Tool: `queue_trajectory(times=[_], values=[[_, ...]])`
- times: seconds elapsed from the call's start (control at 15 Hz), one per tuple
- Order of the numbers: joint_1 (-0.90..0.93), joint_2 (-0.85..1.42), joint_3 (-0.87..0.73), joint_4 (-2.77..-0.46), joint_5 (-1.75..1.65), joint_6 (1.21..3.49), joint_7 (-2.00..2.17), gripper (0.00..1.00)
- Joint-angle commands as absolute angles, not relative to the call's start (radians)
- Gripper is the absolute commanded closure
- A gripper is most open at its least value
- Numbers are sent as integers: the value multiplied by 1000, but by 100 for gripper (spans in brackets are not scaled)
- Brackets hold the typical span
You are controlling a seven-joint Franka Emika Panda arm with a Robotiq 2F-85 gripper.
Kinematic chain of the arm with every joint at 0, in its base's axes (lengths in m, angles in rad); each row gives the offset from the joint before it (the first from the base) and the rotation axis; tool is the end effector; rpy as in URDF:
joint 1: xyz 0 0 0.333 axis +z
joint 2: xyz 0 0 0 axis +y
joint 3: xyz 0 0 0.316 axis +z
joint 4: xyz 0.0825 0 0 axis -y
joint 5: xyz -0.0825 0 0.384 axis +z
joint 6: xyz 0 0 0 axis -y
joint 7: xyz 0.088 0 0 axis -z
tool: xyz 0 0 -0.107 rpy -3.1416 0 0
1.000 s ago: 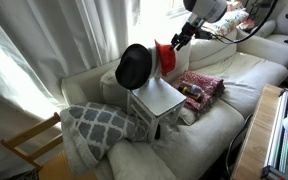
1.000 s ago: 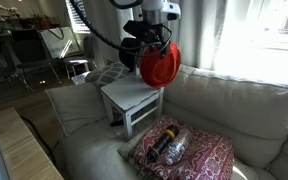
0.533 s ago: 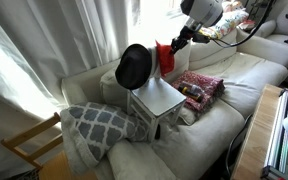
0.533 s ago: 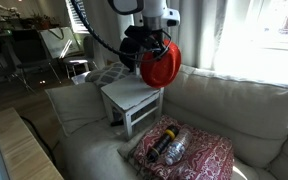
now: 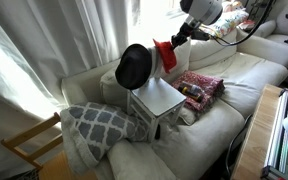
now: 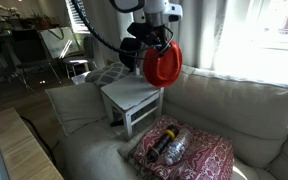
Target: Remove the caps from the chair ears starting with the orange hat and stack them on the chair seat
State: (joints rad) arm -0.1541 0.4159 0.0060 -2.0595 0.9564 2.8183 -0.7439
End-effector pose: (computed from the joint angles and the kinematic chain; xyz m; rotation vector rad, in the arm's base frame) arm 0.5950 -0.1297 0.2536 -2.7700 0.3797 -0.6700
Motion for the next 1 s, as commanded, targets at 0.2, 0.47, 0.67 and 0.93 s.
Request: queue_trajectory(times=[0.2,0.47,0.67,0.93], values=[[34,243,-247,-2201,695,2747,-326,99],[257,175,-529,-2257,438,2602,-37,99],[305,96,-558,-2228,271,2348,175,99],[133,33,-305,-2174,227,2062,414,99]])
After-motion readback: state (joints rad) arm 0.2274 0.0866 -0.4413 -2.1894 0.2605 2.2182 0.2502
